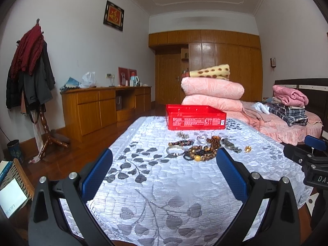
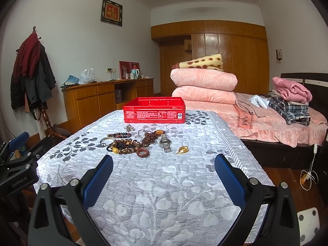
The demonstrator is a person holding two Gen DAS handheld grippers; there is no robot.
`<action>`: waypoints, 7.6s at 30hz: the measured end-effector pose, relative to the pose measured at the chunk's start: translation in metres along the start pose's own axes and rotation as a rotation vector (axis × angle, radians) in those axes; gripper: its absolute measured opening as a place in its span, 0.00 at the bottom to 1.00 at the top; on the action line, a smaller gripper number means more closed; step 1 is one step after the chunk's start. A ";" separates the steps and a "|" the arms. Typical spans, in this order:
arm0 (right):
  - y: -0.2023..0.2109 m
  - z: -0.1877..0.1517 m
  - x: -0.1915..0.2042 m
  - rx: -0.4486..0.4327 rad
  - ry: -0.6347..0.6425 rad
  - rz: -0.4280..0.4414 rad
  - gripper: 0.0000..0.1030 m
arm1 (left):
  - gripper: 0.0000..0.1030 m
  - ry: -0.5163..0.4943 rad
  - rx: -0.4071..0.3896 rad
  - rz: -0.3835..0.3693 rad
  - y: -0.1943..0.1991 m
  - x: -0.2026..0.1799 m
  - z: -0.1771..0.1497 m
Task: Organize jewelry
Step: 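Grasp the gold leaf pendant with the right tool while the left tool grasps the brown wooden ring, then carry the pendant with the right tool into the red tin while the left tool drops the ring there, then grasp the silver bangle with the left tool while the right tool moves to the silver watch, then close the right tool on the silver watch band and lift it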
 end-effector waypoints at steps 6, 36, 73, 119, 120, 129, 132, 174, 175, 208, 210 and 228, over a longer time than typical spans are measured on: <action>-0.014 -0.005 -0.013 0.042 -0.031 0.001 0.94 | 0.95 0.041 0.099 -0.011 -0.025 0.011 -0.007; -0.160 -0.010 -0.061 0.426 -0.171 0.056 0.62 | 0.94 0.000 0.387 -0.091 -0.146 -0.049 -0.007; -0.179 -0.013 -0.086 0.508 -0.183 0.114 0.23 | 0.29 -0.058 0.586 -0.259 -0.172 -0.157 -0.045; -0.365 0.138 -0.048 0.400 -0.106 0.300 0.24 | 0.28 -0.032 0.441 -0.239 -0.379 -0.117 0.099; -0.368 0.135 -0.048 0.409 -0.108 0.298 0.27 | 0.28 -0.032 0.450 -0.242 -0.381 -0.118 0.096; -0.337 0.144 -0.063 0.338 -0.145 0.295 0.33 | 0.51 -0.018 0.393 -0.245 -0.355 -0.096 0.113; -0.308 0.144 -0.064 0.296 -0.137 0.281 0.37 | 0.59 -0.015 0.336 -0.213 -0.328 -0.075 0.125; -0.222 0.022 -0.048 0.445 -0.220 0.258 0.43 | 0.60 -0.040 0.667 -0.107 -0.232 -0.037 -0.026; -0.222 0.021 -0.048 0.447 -0.221 0.260 0.43 | 0.60 -0.044 0.666 -0.108 -0.231 -0.038 -0.027; -0.247 0.003 -0.024 0.577 0.001 0.174 0.34 | 0.44 0.047 0.573 -0.174 -0.221 -0.029 -0.001; -0.244 0.003 -0.023 0.576 0.012 0.170 0.33 | 0.44 0.049 0.568 -0.175 -0.217 -0.027 0.000; -0.219 0.005 -0.023 0.546 0.004 0.189 0.31 | 0.44 0.059 0.547 -0.176 -0.200 -0.026 0.005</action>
Point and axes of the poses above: each gripper's, at about its wrist camera, not at the fingertips, and y roughly against the way its jaws point, x to its left, z to its top, the point moved 7 cm from there along -y, roughly the way its jaws point, and after that the axes turned 5 degrees about z, right-handed, at the moved point
